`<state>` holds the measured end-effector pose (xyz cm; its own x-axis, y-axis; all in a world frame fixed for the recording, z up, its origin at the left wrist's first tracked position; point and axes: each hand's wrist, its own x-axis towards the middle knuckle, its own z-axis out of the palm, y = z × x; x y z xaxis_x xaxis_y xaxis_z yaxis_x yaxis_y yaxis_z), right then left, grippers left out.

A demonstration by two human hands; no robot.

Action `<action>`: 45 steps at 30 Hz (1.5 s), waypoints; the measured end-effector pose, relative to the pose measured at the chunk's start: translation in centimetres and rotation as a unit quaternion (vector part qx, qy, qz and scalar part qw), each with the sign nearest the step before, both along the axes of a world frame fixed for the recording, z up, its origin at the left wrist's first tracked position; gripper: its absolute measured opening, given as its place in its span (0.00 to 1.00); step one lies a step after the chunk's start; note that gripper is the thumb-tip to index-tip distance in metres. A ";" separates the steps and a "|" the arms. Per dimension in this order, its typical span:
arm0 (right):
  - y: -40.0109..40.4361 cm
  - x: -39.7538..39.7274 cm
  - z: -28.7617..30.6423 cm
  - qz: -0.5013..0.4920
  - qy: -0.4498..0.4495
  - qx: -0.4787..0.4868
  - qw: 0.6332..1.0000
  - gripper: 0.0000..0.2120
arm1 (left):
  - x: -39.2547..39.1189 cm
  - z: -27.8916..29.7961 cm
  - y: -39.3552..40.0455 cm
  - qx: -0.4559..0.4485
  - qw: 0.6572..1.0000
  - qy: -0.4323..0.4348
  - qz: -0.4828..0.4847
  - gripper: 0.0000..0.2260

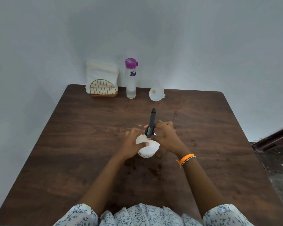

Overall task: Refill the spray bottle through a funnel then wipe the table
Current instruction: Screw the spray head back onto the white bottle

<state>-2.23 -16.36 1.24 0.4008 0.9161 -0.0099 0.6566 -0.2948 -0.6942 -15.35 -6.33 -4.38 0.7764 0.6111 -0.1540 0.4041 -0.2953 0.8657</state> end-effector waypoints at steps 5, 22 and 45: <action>0.1 0.6 0.0 0.098 0.073 -0.009 0.992 0.11 | 0.0 0.3 0.6 -0.019 0.994 -0.026 -0.103 0.23; -0.8 -3.5 -3.2 -0.128 -0.082 0.113 0.982 0.15 | 0.1 -1.3 -1.7 -0.077 0.987 -0.140 0.019 0.19; -0.3 -3.0 -4.1 -0.095 0.045 0.122 0.987 0.18 | 0.1 -0.7 1.2 -0.108 0.988 -0.041 -0.099 0.23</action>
<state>-5.24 -16.68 -2.85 0.5726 0.8046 0.1573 0.5378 -0.2238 -0.8128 -15.28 -5.16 -5.04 0.8928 0.4055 -0.1960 0.2827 -0.1657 0.9448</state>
